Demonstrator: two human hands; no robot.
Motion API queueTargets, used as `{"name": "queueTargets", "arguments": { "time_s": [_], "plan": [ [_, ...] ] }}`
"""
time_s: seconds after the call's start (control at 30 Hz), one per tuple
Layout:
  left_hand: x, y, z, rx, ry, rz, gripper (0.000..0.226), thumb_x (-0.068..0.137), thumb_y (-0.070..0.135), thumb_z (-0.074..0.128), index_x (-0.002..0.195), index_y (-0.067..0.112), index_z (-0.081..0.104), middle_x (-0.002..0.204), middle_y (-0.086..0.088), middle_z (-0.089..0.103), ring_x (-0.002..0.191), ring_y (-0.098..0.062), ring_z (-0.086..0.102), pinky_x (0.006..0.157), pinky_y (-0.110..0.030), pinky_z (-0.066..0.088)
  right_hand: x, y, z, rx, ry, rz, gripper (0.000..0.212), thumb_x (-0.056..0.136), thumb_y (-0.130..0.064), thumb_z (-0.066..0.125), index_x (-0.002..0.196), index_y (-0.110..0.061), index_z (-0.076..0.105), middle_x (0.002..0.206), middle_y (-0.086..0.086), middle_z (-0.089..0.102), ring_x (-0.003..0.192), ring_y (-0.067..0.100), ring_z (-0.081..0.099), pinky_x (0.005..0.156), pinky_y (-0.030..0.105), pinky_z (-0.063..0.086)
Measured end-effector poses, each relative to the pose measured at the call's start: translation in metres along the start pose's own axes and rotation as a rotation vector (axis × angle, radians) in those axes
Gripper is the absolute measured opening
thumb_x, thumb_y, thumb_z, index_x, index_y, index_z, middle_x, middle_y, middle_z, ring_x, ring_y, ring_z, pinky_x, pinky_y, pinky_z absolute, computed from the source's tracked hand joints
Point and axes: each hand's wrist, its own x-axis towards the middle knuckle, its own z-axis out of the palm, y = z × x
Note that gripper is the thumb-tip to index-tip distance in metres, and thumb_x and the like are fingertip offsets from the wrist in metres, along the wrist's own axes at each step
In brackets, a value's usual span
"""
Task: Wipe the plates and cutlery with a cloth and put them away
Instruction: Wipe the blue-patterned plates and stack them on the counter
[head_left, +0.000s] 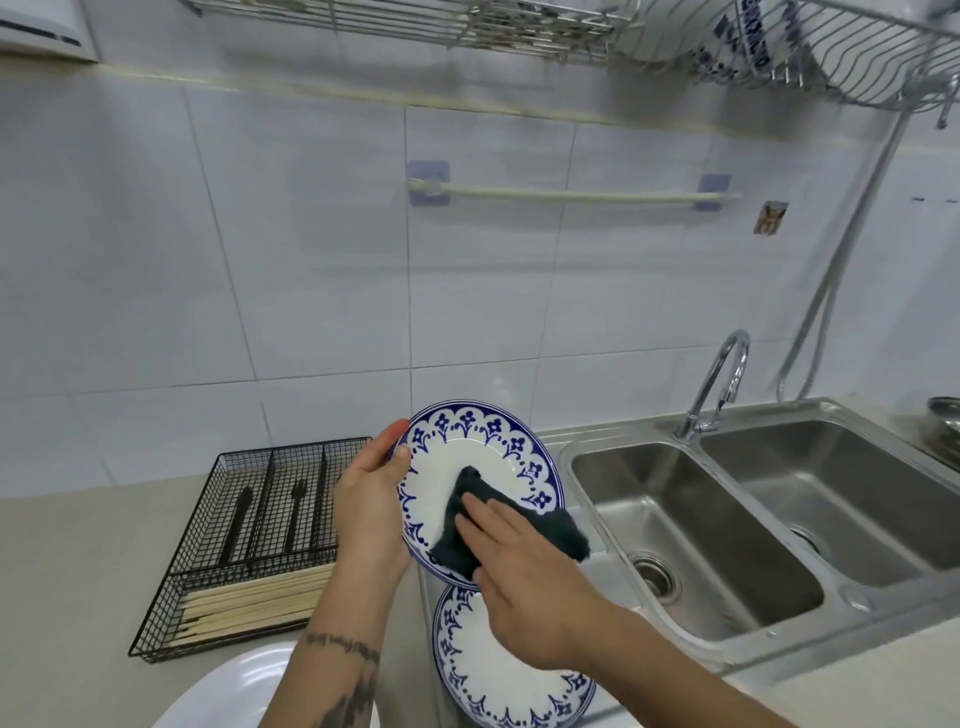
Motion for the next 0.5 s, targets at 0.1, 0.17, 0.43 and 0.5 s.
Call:
{"name": "queueTargets", "arguments": {
  "time_s": [0.1, 0.17, 0.43, 0.5],
  "plan": [
    [-0.003, -0.005, 0.005, 0.001, -0.027, -0.021, 0.03, 0.094, 0.0, 0.059, 0.105, 0.019, 0.078, 0.115, -0.015, 0.073, 0.115, -0.036, 0.065, 0.106, -0.055, 0.047, 0.016, 0.004, 0.005, 0.032, 0.024, -0.058, 0.06, 0.103, -0.022, 0.034, 0.157, -0.016, 0.009, 0.164, -0.005, -0.007, 0.144, 0.003, -0.017, 0.118, 0.023, -0.012],
    [-0.008, -0.008, 0.009, 0.005, -0.052, -0.049, 0.032, 0.094, -0.002, 0.057, 0.106, 0.019, 0.078, 0.113, -0.017, 0.074, 0.116, -0.037, 0.065, 0.106, -0.053, 0.047, 0.029, 0.014, 0.008, -0.015, 0.048, -0.048, 0.065, 0.101, -0.023, 0.036, 0.157, -0.017, 0.005, 0.164, -0.004, -0.009, 0.149, 0.013, -0.014, 0.121, 0.032, -0.007],
    [-0.009, -0.003, 0.012, 0.03, -0.016, -0.028, 0.036, 0.09, -0.011, 0.057, 0.103, 0.016, 0.075, 0.11, -0.017, 0.074, 0.099, -0.035, 0.069, 0.101, -0.055, 0.051, 0.021, 0.059, 0.011, -0.204, 0.127, 0.224, 0.065, 0.098, -0.036, 0.027, 0.157, -0.02, 0.005, 0.165, -0.002, -0.001, 0.151, 0.019, 0.0, 0.123, 0.041, -0.001],
    [-0.009, 0.0, 0.011, 0.019, 0.003, -0.017, 0.035, 0.09, -0.01, 0.058, 0.102, 0.018, 0.075, 0.11, -0.016, 0.074, 0.096, -0.031, 0.069, 0.1, -0.055, 0.051, 0.011, 0.053, 0.017, -0.133, 0.116, 0.244, 0.064, 0.1, -0.033, 0.033, 0.157, -0.022, 0.006, 0.165, -0.005, 0.0, 0.15, 0.016, 0.0, 0.122, 0.038, -0.005]
  ]
}}
